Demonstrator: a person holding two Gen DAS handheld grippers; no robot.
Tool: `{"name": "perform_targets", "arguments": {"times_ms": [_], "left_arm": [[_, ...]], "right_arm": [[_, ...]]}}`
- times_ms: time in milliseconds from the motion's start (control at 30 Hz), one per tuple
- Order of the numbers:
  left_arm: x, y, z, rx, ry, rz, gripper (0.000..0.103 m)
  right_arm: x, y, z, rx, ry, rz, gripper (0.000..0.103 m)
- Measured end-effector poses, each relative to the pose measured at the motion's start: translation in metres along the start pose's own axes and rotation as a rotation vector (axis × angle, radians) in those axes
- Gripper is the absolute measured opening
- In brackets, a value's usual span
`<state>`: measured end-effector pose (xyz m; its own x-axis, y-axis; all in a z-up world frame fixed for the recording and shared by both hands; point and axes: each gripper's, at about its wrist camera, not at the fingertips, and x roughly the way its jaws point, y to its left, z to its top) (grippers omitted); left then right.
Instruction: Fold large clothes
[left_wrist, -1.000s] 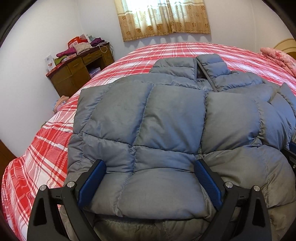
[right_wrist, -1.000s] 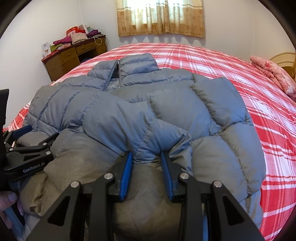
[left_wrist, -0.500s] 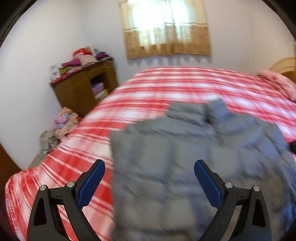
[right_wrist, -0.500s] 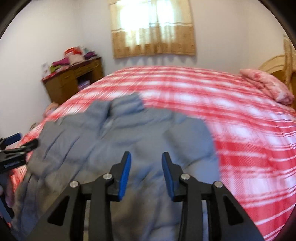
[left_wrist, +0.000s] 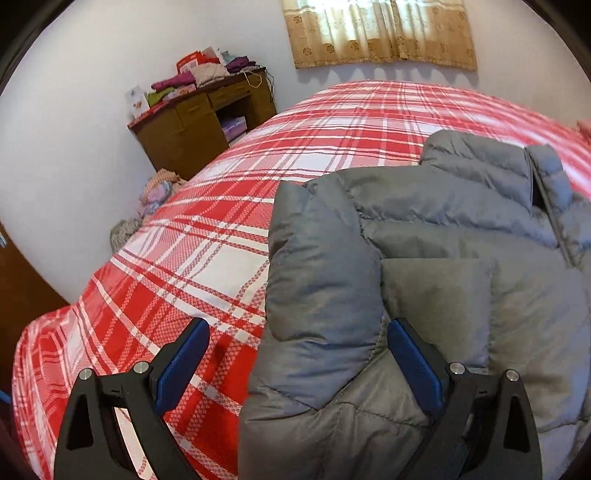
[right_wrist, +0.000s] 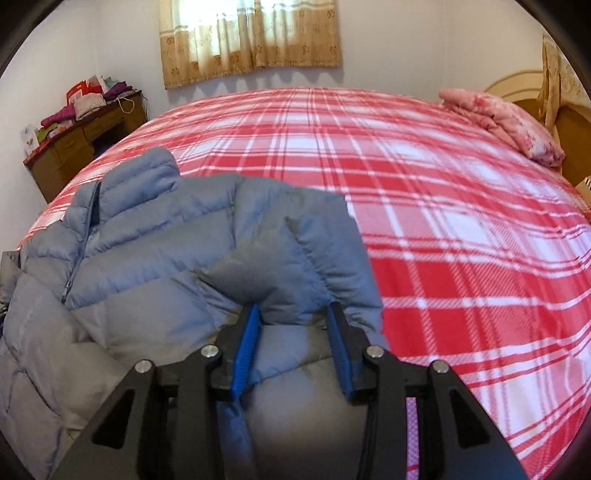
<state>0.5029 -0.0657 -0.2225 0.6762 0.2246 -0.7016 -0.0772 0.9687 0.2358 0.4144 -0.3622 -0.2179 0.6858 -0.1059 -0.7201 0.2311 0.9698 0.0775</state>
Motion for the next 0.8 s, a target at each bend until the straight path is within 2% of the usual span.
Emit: {"name": "perform_targets", "arguments": {"times_ms": [200,800], "left_arm": [[-0.001,-0.007,-0.001,0.032,-0.022,0.048,0.098],[0.006,-0.003,-0.001,0.013,0.002,0.013,0.098]], "right_arm": [[0.005,0.004,-0.001,-0.014,0.022,-0.009,0.042],[0.009,0.01,-0.004,-0.037,0.021,-0.034,0.042]]}}
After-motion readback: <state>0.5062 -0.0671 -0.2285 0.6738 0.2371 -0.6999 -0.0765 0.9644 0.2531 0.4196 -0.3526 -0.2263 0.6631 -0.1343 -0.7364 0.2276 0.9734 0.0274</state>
